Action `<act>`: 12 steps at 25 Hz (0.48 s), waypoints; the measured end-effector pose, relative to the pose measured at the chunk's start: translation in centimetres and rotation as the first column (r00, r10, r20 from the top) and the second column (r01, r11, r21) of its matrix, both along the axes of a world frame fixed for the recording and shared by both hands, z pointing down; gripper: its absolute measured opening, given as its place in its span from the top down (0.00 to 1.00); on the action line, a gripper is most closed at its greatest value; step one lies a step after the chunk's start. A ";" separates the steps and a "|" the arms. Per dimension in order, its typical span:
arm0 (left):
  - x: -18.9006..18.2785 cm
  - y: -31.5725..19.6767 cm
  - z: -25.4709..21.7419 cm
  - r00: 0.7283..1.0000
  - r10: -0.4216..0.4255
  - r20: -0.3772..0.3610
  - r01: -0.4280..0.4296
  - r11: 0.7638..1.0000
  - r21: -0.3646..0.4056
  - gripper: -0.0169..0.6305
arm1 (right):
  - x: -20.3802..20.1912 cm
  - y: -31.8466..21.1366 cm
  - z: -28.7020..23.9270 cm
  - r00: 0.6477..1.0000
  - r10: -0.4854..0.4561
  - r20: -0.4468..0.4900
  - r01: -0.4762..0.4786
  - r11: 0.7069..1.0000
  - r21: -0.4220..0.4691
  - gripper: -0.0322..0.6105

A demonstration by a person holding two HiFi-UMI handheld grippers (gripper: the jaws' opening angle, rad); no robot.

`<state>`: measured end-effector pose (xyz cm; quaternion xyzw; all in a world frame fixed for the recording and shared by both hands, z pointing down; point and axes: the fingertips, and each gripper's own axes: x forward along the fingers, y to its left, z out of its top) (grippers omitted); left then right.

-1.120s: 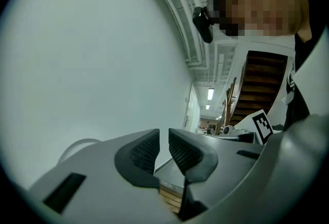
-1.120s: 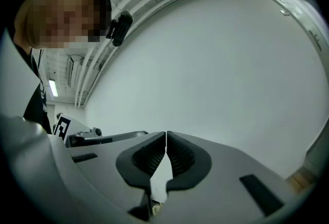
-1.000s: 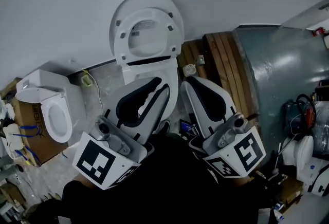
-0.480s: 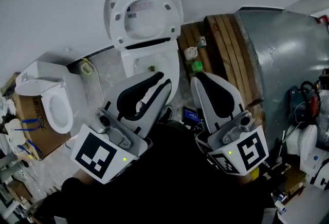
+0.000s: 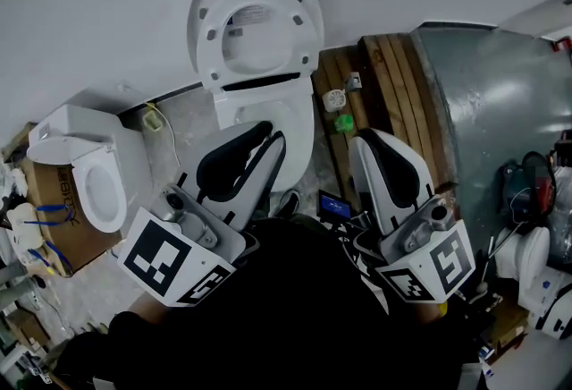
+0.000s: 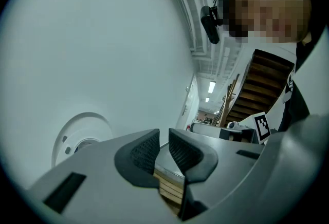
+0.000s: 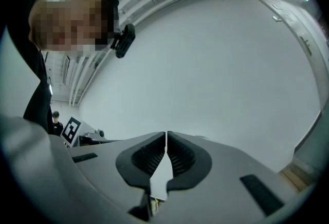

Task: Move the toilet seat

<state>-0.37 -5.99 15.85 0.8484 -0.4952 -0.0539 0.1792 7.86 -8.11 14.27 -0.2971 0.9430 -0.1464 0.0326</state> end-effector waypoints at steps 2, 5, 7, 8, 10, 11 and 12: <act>-0.2 -0.3 0.0 1.000 -0.001 -0.007 0.001 1.000 -0.002 0.87 | -0.1 -0.2 -0.2 1.000 -0.002 0.001 0.002 1.000 0.012 0.89; -0.6 -0.6 0.0 1.000 -0.009 -0.010 0.009 1.000 0.000 0.87 | -0.5 -0.5 0.4 0.999 -0.005 -0.038 0.005 1.000 0.000 0.89; -0.9 -0.9 0.2 1.000 -0.010 -0.013 0.010 1.000 -0.004 0.87 | -0.7 -0.7 0.8 0.999 -0.006 -0.044 0.005 1.000 -0.013 0.89; -1.0 -1.0 0.2 1.000 -0.009 -0.016 0.009 1.000 -0.007 0.87 | -0.8 -0.7 0.9 0.999 -0.005 -0.045 0.005 1.000 -0.015 0.89; -1.1 -1.2 0.3 1.000 -0.007 -0.019 0.007 1.000 -0.010 0.87 | -1.0 -0.9 0.9 0.999 -0.004 -0.045 0.003 1.000 -0.019 0.89; -1.2 -1.3 0.3 1.000 -0.006 -0.019 0.006 1.000 -0.010 0.87 | -1.1 -1.0 1.0 0.999 -0.004 -0.045 0.003 1.000 -0.021 0.89; -1.3 -1.4 0.2 1.000 -0.006 -0.019 0.005 1.000 -0.009 0.87 | -1.2 -1.1 1.0 0.999 -0.003 -0.046 0.002 1.000 -0.023 0.89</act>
